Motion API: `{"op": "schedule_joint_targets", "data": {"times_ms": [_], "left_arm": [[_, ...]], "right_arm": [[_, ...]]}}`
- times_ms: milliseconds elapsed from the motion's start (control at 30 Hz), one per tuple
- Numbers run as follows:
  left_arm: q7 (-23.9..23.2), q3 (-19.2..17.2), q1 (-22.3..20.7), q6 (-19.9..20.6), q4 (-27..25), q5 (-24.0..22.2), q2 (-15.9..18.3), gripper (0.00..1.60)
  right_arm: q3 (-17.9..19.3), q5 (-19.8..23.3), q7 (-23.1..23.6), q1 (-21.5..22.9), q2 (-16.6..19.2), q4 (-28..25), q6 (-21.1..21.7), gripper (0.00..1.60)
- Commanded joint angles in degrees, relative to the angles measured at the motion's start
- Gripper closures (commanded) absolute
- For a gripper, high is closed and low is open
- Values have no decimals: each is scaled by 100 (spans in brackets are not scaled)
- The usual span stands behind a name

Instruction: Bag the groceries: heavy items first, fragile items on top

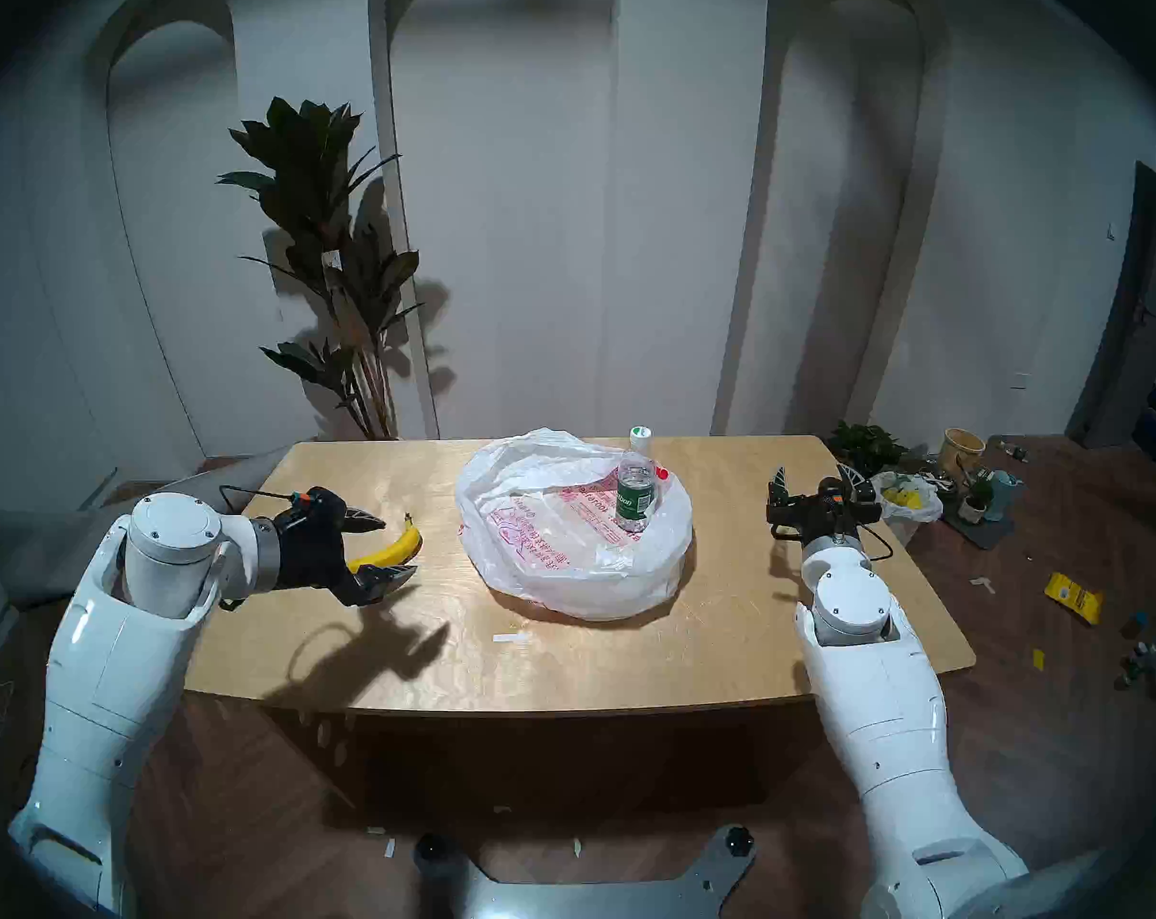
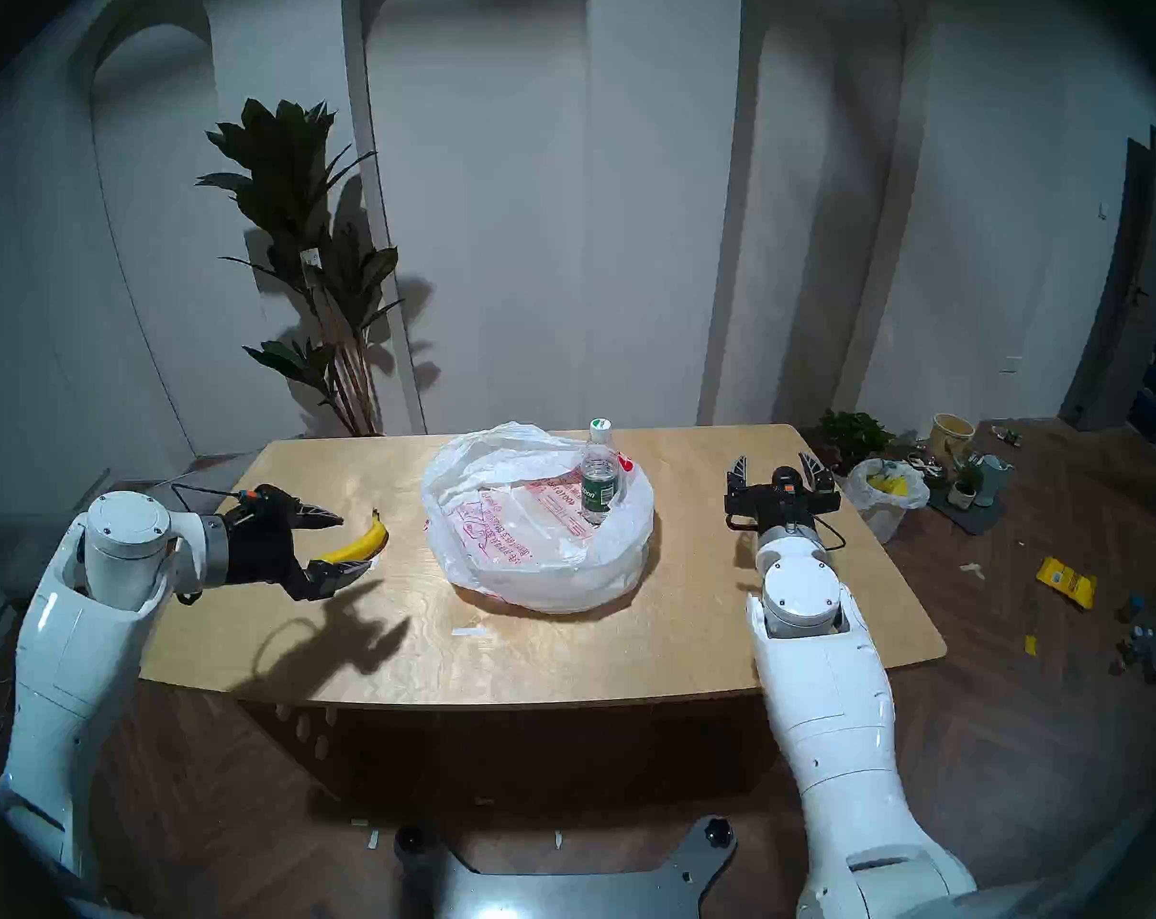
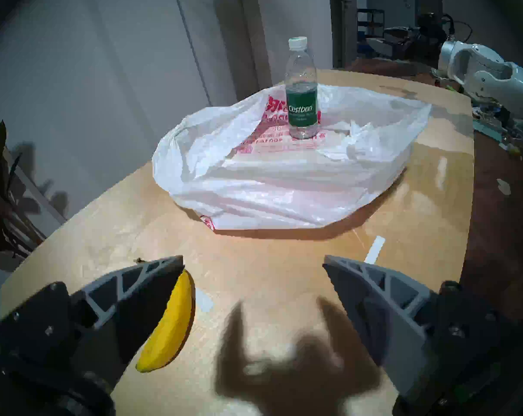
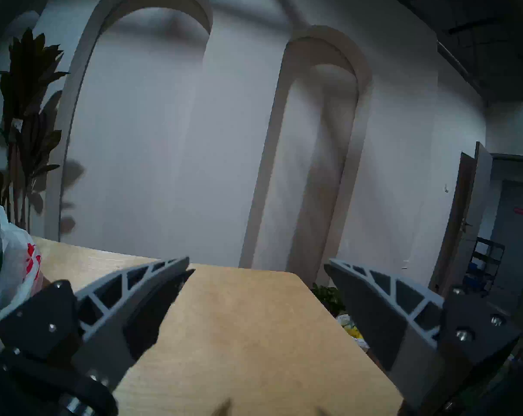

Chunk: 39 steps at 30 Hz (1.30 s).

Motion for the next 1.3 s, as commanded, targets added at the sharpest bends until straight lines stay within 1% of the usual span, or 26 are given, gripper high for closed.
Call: {"op": "schedule_joint_targets", "data": {"times_ms": [0,100,167,200,267,300,333,433,467,533,567,600,767,1267], "left_arm": [[-53,70,-643,3,271,65,184,0],[-83,152,-805,-7,383,120,212,0],[-85,178,-758,-34,426,153,237,0],[-108,255,-971,-14,536,179,216,0],[-108,291,-931,-39,584,217,230,0],[-122,355,-1089,-27,666,238,209,0],[-118,371,-1053,-42,686,253,212,0],[-147,524,-1274,-46,884,318,173,0],[-141,539,-1239,-61,905,333,172,0],[-154,638,-1410,-60,1051,378,144,0],[-148,657,-1390,-76,1087,399,146,0],[-153,709,-1490,-74,1174,424,135,0],[-147,867,-1693,-111,1471,526,101,0],[-82,1348,-2309,-223,2406,832,-181,0]], "right_arm": [[18,9,64,-123,58,-332,-84,0],[32,0,106,-183,72,-393,-86,0],[39,-5,132,-222,81,-434,-88,0],[45,-8,150,-246,86,-461,-90,0],[53,-13,178,-286,95,-503,-93,0],[56,-15,191,-303,98,-523,-94,0],[59,-17,203,-319,102,-541,-94,0],[72,-24,247,-373,112,-601,-95,0],[75,-26,257,-387,115,-616,-96,0],[82,-31,285,-421,123,-653,-97,0],[86,-33,297,-436,125,-667,-96,0],[91,-36,311,-452,128,-683,-96,0],[108,-41,374,-523,142,-756,-93,0],[159,-20,571,-720,182,-974,-89,0]]}}
